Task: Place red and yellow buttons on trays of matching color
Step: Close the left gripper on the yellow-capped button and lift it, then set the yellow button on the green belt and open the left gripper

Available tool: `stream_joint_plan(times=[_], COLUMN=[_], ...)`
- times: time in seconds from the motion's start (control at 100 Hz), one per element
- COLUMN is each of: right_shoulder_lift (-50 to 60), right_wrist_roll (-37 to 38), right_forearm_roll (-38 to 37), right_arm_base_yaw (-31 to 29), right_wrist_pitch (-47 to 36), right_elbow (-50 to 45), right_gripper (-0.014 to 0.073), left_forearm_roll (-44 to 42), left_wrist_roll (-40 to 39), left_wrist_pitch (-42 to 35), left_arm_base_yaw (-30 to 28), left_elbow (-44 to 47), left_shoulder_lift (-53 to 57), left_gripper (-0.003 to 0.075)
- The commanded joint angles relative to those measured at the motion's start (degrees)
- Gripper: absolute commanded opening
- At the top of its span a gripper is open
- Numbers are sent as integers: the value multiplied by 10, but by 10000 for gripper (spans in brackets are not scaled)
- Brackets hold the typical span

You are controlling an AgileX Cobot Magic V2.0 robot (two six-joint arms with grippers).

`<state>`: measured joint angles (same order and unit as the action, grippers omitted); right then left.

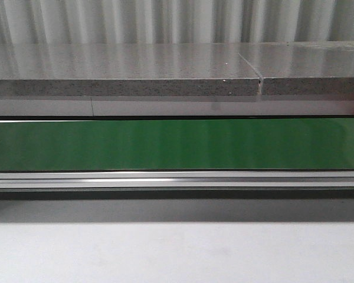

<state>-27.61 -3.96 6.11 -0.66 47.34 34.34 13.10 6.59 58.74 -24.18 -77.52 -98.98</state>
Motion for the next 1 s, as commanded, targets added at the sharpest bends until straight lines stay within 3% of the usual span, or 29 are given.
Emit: stream_joint_plan(times=[0.0, 0.35, 0.52, 0.99], right_shoulder_lift=[0, 0, 0, 0], right_wrist_roll=[-4, -4, -4, -4], right_forearm_roll=[-1, -1, -1, -1], right_arm_base_yaw=[-1, -1, -1, -1], right_wrist_pitch=[-34, -34, -34, -34], right_elbow=[13, 13, 13, 13], right_gripper=[-122, -122, -122, -122], left_forearm_roll=[14, 13, 5, 0], left_wrist_roll=[3, 3, 3, 3], left_wrist_pitch=[4, 56, 36, 31], left_arm_base_yaw=[14, 76, 104, 108], left_elbow=[-16, -14, 5, 12], left_shoulder_lift=[60, 136, 134, 77], left_gripper=[185, 185, 185, 190])
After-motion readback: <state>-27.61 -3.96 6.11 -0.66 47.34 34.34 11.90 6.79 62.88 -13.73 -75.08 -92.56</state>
